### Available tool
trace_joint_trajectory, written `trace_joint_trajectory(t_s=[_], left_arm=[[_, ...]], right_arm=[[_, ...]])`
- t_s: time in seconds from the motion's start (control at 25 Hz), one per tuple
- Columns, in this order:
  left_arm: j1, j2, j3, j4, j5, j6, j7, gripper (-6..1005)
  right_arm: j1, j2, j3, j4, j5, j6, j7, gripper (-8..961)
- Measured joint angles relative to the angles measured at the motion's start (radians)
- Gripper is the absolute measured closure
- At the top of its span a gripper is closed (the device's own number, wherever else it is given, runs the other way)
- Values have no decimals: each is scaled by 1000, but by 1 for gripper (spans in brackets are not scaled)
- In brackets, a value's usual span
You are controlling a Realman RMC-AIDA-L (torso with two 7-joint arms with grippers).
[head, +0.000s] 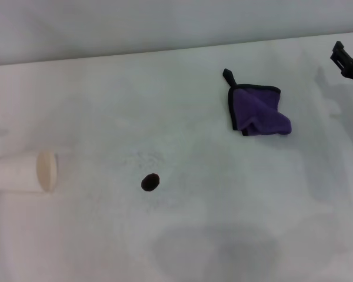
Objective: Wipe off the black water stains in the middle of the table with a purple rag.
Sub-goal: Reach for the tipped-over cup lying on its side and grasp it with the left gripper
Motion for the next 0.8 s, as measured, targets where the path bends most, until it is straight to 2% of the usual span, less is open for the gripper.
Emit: trace_joint_trajectory(t_s=[0.16, 0.28, 0.4, 0.6, 0.8], left_arm=[[-72, -16, 0, -26, 128, -18, 61, 153], [-122, -53, 1, -54, 212, -60, 107, 152], [-150, -108, 1, -81, 246, -122, 159, 153], [-161, -195, 1, -92, 274, -253, 207, 153], [-166, -233, 2, -73, 299, -282, 224, 152]], right_arm=[[1, -1, 15, 2, 0, -5, 0, 97], [1, 0, 32, 6, 0, -6, 0, 97], [3, 2, 58, 11, 0, -7, 12, 97], [11, 2, 64, 33, 0, -7, 25, 96], [12, 3, 66, 40, 0, -7, 26, 96]])
